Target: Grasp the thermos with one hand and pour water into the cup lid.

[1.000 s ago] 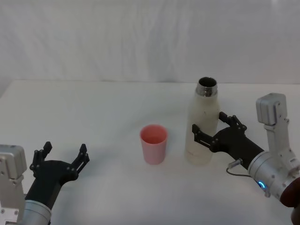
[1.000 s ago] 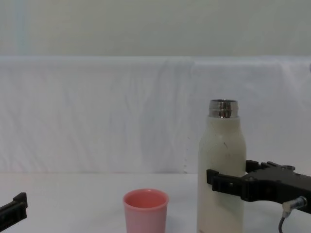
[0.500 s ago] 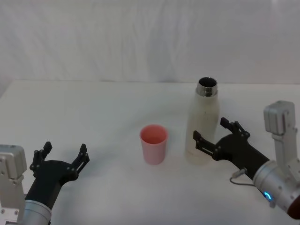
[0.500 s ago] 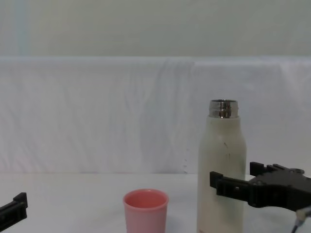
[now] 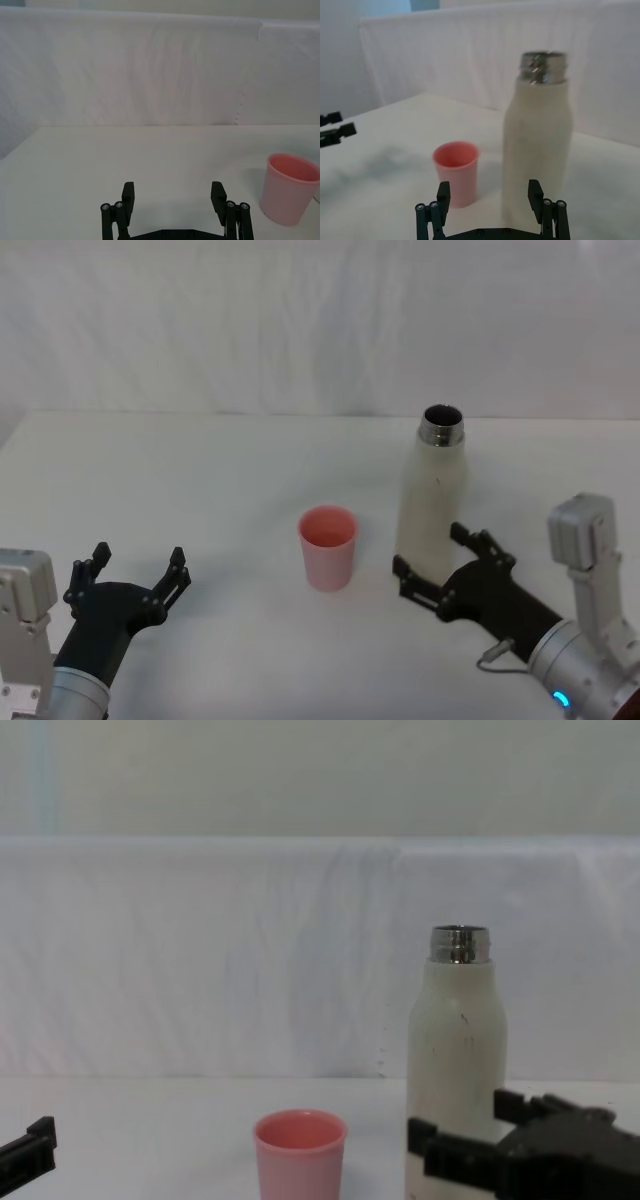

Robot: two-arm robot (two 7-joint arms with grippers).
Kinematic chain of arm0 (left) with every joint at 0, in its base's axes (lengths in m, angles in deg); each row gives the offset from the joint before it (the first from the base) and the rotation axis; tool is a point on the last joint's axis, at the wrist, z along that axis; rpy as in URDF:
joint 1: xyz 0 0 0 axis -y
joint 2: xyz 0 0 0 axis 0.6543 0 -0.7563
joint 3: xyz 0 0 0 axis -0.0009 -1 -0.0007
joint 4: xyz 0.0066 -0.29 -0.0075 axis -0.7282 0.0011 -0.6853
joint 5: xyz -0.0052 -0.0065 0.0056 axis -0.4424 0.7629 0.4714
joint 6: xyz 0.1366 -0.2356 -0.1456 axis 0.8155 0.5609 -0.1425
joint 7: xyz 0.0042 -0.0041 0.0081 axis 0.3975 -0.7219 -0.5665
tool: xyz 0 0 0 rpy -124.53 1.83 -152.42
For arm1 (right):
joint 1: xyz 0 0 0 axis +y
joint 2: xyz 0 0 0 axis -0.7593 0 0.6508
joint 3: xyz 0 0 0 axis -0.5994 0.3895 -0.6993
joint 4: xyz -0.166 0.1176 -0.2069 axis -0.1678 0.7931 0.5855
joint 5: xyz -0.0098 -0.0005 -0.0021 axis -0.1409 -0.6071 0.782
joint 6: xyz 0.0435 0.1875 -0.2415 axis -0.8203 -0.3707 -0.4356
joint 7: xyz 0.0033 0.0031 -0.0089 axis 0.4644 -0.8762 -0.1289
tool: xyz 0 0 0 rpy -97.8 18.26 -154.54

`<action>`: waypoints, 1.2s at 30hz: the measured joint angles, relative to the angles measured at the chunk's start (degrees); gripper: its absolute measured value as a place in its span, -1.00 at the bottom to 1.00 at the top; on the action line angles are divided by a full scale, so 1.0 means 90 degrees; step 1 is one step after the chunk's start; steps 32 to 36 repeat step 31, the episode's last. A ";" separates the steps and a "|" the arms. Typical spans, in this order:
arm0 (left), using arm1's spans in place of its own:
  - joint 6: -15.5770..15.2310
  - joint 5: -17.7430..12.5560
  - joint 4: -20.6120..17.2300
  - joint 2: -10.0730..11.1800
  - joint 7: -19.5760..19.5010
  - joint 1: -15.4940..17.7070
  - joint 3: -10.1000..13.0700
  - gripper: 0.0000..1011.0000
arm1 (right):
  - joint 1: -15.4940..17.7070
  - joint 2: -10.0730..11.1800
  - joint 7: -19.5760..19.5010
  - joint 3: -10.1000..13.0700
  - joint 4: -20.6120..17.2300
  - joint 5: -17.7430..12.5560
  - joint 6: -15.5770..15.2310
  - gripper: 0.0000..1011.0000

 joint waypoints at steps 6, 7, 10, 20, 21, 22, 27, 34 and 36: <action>0.0000 0.0000 0.0000 0.0000 0.0000 0.0000 0.0000 0.98 | -0.0031 -0.0073 0.0044 -0.0201 0.0217 0.0071 0.0086 0.98; 0.0000 0.0000 0.0000 0.0000 0.0000 0.0000 0.0000 0.98 | -0.0045 -0.0102 0.0052 -0.0235 0.0261 0.0071 0.0106 0.98; 0.0000 0.0000 0.0000 0.0000 0.0000 0.0000 0.0000 0.98 | -0.0081 -0.0164 0.0075 -0.0291 0.0349 0.0062 0.0135 0.98; 0.0000 0.0000 0.0000 0.0000 0.0000 0.0000 0.0000 0.98 | -0.0096 -0.0190 0.0092 -0.0311 0.0396 0.0046 0.0148 0.98; 0.0000 0.0000 0.0000 0.0000 0.0000 0.0000 0.0000 0.98 | -0.0095 -0.0188 0.0092 -0.0310 0.0393 0.0046 0.0148 0.98; 0.0000 0.0000 0.0000 0.0000 0.0000 0.0000 0.0000 0.98 | -0.0095 -0.0188 0.0092 -0.0310 0.0392 0.0046 0.0148 0.98; 0.0000 0.0000 0.0000 0.0000 0.0000 0.0000 0.0000 0.98 | -0.0092 -0.0185 0.0090 -0.0307 0.0382 0.0046 0.0148 0.98; 0.0000 0.0000 0.0000 0.0000 0.0000 0.0000 0.0000 0.98 | -0.0090 -0.0182 0.0089 -0.0305 0.0378 0.0047 0.0148 0.98; 0.0000 0.0000 0.0000 0.0000 0.0000 0.0000 0.0000 0.98 | -0.0090 -0.0182 0.0089 -0.0305 0.0378 0.0047 0.0148 0.98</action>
